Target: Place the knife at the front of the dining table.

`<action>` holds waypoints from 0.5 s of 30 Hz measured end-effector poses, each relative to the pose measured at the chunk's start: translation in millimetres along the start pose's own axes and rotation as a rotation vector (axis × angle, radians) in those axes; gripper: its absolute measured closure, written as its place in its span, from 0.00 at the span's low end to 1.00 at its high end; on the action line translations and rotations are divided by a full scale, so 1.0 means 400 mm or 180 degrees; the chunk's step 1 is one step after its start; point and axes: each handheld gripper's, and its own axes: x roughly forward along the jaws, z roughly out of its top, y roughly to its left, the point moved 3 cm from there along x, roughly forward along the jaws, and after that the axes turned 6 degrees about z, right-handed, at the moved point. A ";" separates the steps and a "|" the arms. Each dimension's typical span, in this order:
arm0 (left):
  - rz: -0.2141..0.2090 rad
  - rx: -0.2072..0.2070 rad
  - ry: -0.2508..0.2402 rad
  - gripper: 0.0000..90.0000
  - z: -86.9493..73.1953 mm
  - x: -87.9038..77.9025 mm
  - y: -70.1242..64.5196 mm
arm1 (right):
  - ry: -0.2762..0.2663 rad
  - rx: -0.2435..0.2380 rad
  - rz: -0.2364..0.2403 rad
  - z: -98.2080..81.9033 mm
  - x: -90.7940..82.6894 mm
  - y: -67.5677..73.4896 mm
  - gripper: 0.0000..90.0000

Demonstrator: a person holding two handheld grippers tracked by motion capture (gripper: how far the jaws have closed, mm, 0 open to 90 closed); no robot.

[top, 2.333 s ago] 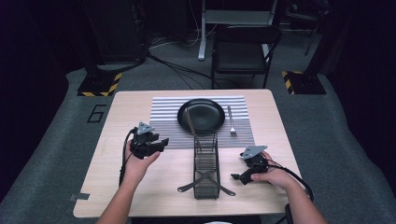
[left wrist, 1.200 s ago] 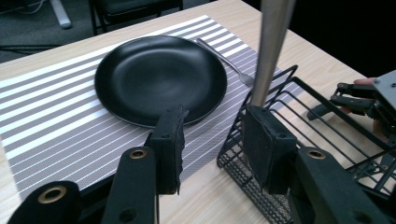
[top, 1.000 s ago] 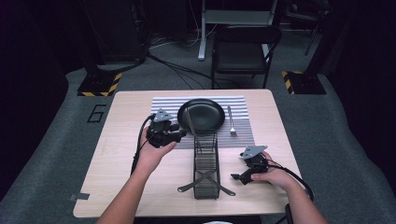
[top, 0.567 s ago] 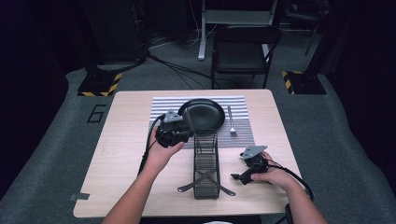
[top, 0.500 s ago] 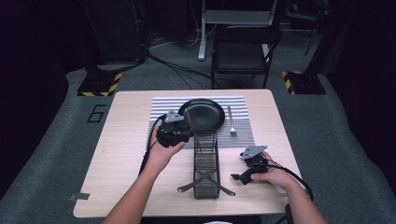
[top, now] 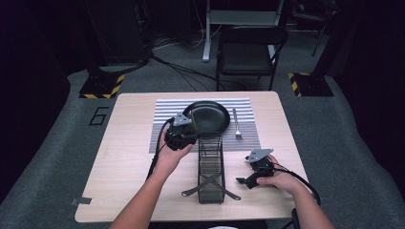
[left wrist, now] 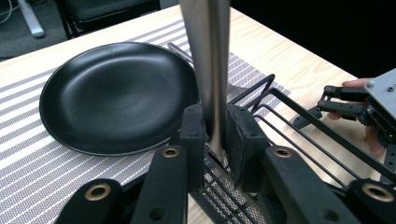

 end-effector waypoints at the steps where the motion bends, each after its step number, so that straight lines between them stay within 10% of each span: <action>1: 0.0011 0.0012 -0.0004 0.87 0.000 0.001 0.000 | 0.0000 0.0001 0.0000 0.000 0.000 0.000 0.00; 15: -0.0042 -0.0009 -0.0061 0.89 0.001 0.000 -0.011 | 0.0000 0.0000 0.0000 0.000 0.000 0.000 0.00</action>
